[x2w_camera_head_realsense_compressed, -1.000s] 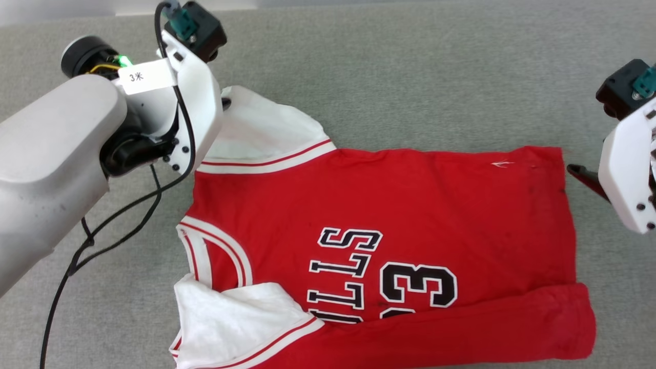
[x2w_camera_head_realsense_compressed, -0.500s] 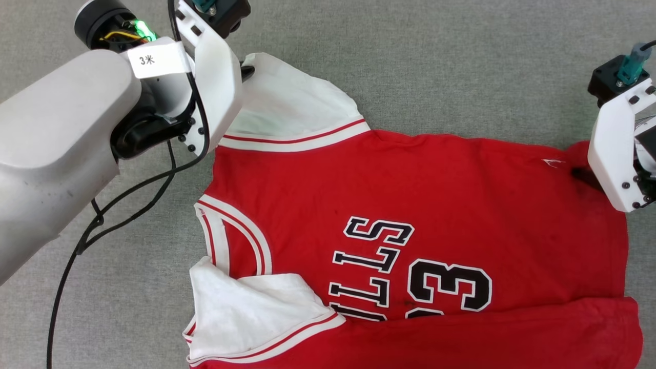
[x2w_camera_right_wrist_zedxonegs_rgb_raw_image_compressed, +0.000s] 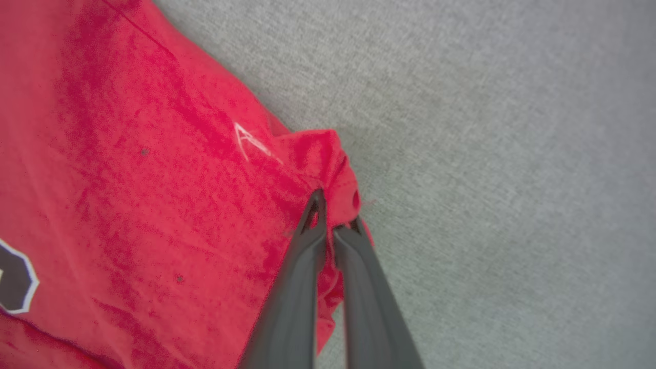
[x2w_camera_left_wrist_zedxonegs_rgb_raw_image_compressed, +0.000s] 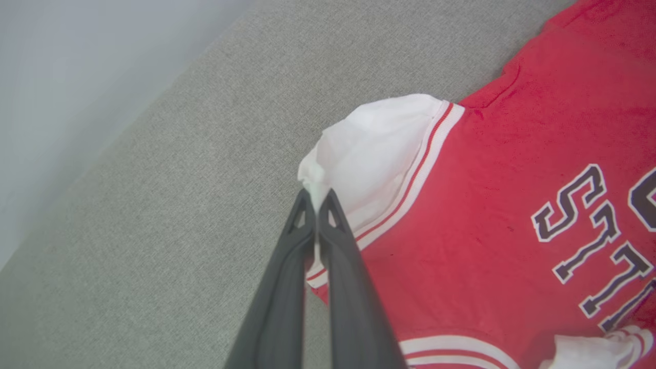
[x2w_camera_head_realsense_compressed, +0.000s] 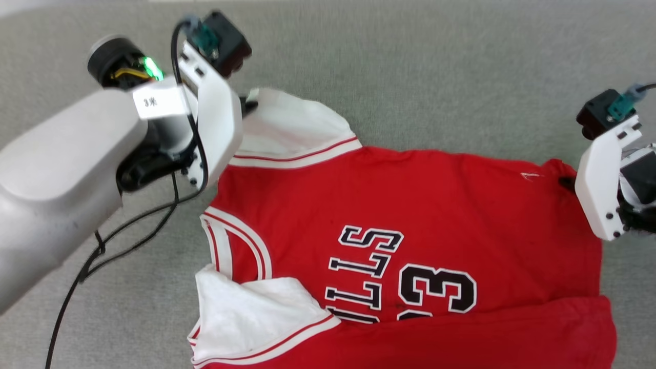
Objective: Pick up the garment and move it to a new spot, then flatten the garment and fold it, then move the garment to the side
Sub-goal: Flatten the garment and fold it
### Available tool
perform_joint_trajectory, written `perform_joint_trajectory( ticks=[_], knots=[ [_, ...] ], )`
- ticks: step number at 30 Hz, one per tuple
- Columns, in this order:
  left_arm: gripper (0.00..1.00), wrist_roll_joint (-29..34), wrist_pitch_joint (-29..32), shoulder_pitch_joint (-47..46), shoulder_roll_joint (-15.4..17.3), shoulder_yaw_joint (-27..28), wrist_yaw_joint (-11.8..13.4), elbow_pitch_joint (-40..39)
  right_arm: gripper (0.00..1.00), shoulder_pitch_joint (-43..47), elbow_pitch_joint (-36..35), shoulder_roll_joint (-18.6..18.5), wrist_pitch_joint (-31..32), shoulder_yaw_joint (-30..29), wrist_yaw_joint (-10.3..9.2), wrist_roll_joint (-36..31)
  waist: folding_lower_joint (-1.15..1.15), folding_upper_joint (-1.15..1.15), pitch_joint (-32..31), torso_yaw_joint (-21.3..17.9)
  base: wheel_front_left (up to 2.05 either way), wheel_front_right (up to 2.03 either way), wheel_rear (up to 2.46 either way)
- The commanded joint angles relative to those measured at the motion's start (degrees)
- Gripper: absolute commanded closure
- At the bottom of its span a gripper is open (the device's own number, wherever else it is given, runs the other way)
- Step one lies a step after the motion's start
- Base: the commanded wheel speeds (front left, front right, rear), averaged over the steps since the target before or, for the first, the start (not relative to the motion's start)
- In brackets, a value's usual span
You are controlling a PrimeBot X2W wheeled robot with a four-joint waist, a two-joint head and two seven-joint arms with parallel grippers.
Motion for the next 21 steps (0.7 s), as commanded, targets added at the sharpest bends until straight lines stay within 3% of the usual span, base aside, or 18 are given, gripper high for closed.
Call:
perform_joint_trajectory(
  ticks=[1, 7, 15, 21],
  knots=[
    [1.0, -0.25, -0.48, 1.93, 0.75, 0.03, 0.0, -0.8, 1.0, 1.46, -0.69, -0.82, -2.93, 0.32, -0.04, 0.95, 0.0, 0.0, -4.45, -0.21, 0.0, 0.0, 0.0],
    [1.0, -0.79, -1.13, 7.18, 3.26, 0.02, 0.0, -4.24, 1.0, 6.56, -2.65, -3.98, -9.88, 1.91, -0.04, 3.0, 0.0, 0.0, -11.09, 0.12, 0.0, 0.0, 0.0],
    [1.0, -1.15, -0.8, 15.64, 7.05, 0.02, 0.01, -9.6, 1.0, 14.54, -4.71, -6.67, -14.36, 3.0, -0.04, 5.16, 0.0, 0.0, -16.27, 0.6, 0.0, 0.0, 0.0],
    [1.0, -2.21, -0.26, 24.42, 9.81, 0.05, 1.8, -14.6, 1.0, 21.43, -6.11, -7.74, -17.04, 1.98, -0.04, 6.35, 0.0, 0.0, -18.42, 1.0, 0.0, 0.0, 0.0]
  ],
)
